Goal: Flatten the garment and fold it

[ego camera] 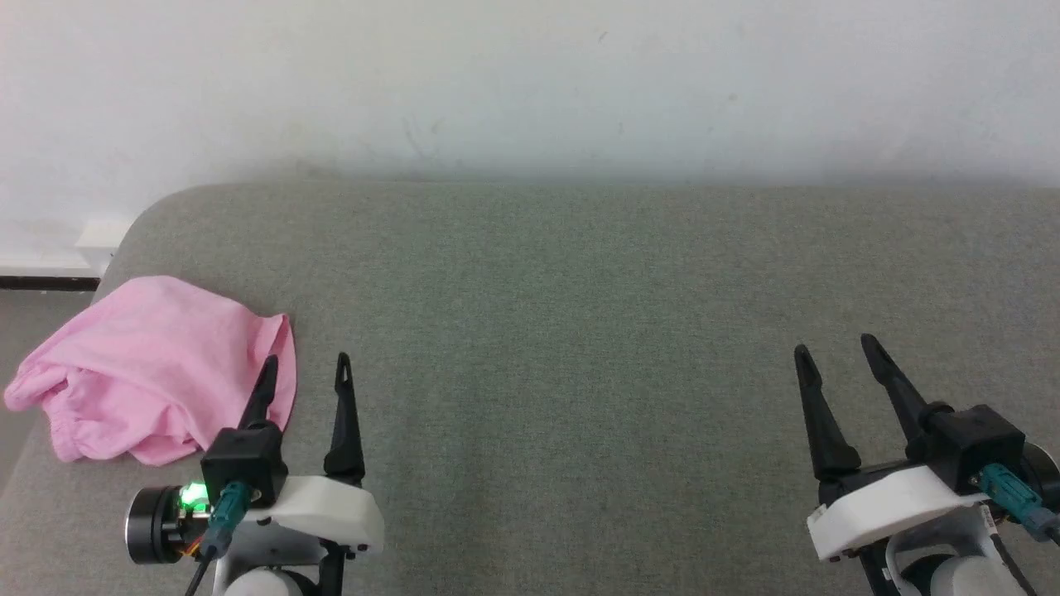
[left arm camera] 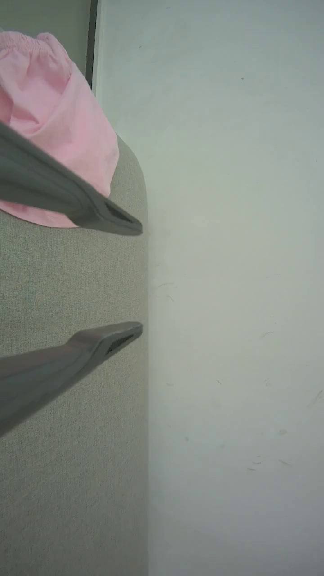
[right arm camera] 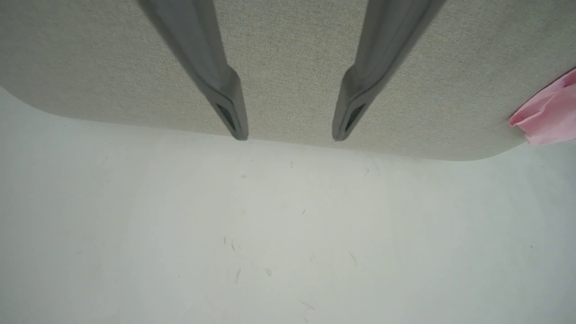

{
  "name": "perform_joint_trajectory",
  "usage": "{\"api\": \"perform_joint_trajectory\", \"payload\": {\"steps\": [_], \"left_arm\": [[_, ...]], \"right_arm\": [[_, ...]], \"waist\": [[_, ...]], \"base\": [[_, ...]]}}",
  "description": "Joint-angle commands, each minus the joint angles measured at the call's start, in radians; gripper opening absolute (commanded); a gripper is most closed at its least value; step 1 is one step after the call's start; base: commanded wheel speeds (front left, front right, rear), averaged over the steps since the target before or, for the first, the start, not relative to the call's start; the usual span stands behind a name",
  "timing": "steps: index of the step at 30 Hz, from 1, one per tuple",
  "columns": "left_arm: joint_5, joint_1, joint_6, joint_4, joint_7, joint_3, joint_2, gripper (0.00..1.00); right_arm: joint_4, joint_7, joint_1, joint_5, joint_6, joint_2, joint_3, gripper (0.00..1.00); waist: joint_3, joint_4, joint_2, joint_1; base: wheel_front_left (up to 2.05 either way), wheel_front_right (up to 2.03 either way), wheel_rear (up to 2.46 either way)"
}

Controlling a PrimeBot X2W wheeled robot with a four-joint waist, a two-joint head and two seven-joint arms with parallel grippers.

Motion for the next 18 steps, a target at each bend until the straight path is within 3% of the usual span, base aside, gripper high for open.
{"api": "perform_joint_trajectory", "payload": {"steps": [1,18], "left_arm": [[-0.002,-0.007,0.007,-0.008,-0.008,-0.002,0.0,1.0],[-0.015,-0.004,0.043,-0.014,-0.044,-0.003,-0.002,1.0]], "right_arm": [[-0.008,-0.008,0.002,0.008,0.0,0.001,0.004,1.0],[-0.029,-0.043,0.004,0.023,0.0,0.002,0.028,1.0]], "waist": [[0.001,0.009,0.0,-0.0001],[0.013,0.122,0.0,-0.0001]], "base": [[0.0,0.0,0.0],[0.0,0.0,0.0]]}}
